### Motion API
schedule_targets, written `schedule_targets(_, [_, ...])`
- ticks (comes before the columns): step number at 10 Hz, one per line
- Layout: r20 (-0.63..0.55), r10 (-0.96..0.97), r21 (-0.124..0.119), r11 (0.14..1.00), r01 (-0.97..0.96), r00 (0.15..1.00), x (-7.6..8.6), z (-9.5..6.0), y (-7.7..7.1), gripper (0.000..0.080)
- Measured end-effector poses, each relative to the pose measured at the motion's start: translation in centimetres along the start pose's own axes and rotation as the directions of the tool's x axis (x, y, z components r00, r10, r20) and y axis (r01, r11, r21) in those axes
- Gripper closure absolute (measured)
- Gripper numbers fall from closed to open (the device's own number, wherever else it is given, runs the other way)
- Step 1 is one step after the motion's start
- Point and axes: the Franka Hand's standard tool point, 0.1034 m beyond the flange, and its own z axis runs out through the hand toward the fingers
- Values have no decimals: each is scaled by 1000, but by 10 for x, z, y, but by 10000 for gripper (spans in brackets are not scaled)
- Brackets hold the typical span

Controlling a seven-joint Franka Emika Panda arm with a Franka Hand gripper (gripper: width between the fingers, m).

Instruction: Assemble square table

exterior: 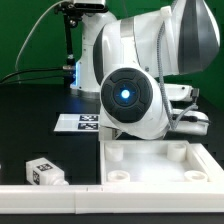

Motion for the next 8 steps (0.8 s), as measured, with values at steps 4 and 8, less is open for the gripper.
schedule_targets(4, [8, -48, -2, 999, 48, 999, -21, -30, -7, 518])
schedule_targets(8, [-192, -14, 5, 1000, 16, 981, -41, -58, -28, 517])
